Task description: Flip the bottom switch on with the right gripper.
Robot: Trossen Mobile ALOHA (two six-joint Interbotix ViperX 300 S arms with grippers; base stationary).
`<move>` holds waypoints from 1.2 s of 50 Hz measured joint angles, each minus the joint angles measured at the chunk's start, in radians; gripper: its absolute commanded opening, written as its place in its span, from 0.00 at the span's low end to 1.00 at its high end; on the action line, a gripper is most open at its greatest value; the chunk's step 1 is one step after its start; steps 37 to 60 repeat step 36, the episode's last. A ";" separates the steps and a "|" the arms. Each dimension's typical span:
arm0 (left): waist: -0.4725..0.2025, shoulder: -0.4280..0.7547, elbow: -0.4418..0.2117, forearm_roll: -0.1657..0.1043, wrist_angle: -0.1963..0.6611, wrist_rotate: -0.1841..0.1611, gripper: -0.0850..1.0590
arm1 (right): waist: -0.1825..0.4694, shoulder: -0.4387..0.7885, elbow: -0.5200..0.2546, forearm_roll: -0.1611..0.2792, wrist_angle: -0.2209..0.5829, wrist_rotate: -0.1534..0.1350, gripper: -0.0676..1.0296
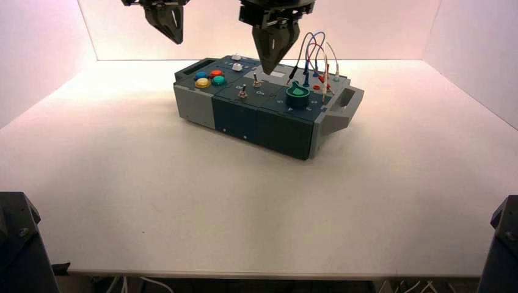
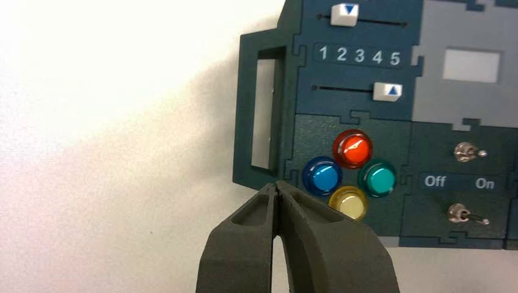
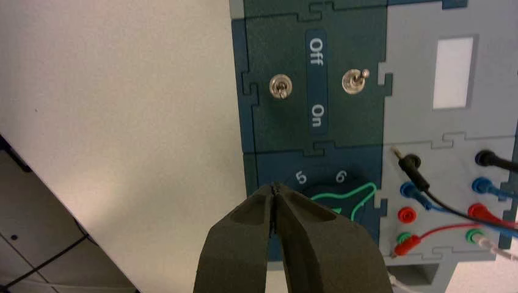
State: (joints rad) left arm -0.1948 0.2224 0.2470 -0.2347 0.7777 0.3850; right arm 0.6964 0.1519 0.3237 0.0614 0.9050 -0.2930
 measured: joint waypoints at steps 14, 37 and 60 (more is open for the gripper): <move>-0.025 -0.020 0.020 -0.002 -0.029 0.002 0.05 | -0.025 -0.049 0.107 -0.005 -0.091 -0.028 0.04; -0.029 -0.020 0.031 -0.003 -0.029 0.002 0.05 | -0.026 -0.101 0.141 -0.003 -0.124 -0.029 0.04; -0.029 -0.020 0.031 -0.003 -0.029 0.002 0.05 | -0.026 -0.101 0.141 -0.003 -0.124 -0.029 0.04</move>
